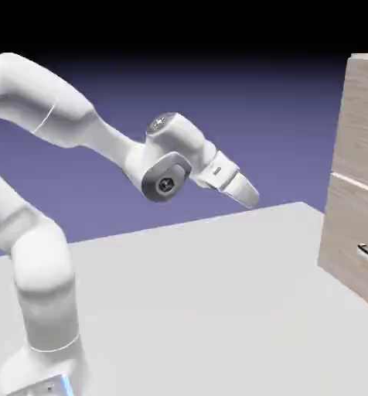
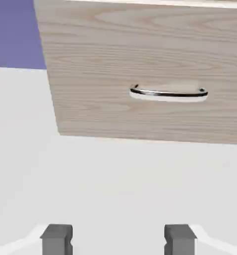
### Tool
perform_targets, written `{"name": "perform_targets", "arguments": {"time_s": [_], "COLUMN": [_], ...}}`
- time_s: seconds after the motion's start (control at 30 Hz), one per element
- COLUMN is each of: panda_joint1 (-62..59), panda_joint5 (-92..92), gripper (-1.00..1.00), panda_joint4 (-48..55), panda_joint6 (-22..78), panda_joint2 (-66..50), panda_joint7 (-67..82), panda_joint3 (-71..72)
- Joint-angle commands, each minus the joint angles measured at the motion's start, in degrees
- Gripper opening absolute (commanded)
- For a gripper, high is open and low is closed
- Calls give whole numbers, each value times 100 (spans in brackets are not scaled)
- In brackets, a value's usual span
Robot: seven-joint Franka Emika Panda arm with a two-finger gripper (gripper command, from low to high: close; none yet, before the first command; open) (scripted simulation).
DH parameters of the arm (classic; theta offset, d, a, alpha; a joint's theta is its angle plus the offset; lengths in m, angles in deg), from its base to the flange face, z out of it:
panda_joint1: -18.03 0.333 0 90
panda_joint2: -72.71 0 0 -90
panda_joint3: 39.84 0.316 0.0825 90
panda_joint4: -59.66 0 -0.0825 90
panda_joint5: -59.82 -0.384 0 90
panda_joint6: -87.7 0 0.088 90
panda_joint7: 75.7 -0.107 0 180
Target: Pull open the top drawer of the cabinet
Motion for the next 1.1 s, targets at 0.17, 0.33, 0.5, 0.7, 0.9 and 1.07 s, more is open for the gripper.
{"name": "perform_targets", "arguments": {"time_s": [0.17, 0.33, 0.5, 0.7, 0.9, 1.07], "panda_joint1": [-1237, -2268, -3298, -4535, -5772, -6802], "panda_joint5": [-1495, -2741, -3987, -5482, -6977, -8223], "gripper": [0, 0, 0, 0, 0, 0], "panda_joint4": [660, 1209, 1759, 2419, 3078, 3628], "panda_joint6": [369, 676, 983, 1352, 1721, 2028], "panda_joint2": [506, 927, 1348, 1853, 2359, 2780], "panda_joint7": [-239, -439, -638, -877, -1117, -1316], "panda_joint3": [690, 1266, 1841, 2531, 3222, 3797]}}
